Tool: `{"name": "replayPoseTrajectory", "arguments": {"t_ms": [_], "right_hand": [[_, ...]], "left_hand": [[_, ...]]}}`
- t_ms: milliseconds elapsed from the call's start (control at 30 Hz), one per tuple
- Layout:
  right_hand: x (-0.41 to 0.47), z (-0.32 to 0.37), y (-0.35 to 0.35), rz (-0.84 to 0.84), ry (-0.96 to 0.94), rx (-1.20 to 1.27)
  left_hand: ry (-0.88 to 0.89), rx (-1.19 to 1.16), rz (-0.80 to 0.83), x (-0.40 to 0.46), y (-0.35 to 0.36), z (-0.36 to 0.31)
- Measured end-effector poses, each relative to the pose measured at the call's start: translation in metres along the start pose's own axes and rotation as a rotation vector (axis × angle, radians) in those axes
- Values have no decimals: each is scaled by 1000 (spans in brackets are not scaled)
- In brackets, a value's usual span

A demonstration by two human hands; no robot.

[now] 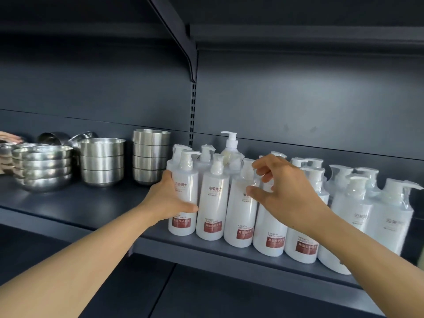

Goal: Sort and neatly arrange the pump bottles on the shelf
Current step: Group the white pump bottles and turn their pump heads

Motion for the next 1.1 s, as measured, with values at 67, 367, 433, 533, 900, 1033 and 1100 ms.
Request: {"name": "replayPoseTrajectory", "arguments": {"t_ms": [67,367,433,533,900,1033,1100], "right_hand": [[8,2,-3,2,-40,-13],[54,9,7,56,-133,26],[67,11,9,67,-119,18],[92,11,8,92,-69,15],[162,-18,16,302,477,15],[170,-23,30,407,581,8],[172,-27,37,432,631,99]], "left_hand": [[-13,-22,52,-2,-5,-1],[53,-18,-238,9,-48,-22],[52,0,-296,22,-58,-25],[58,-23,-230,44,-67,-31],[246,43,136,99,-66,-63],[329,153,257,110,-60,-79],[365,226,284,116,-55,-83]]}}
Point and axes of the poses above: each hand's wrist, its own x-axis towards the middle knuckle, its own y-axis out of the palm, z = x × y, the point moved 1 cm from there along x, towards the middle knuckle, and after that the axes turned 9 degrees about x, right-handed, at the moved point
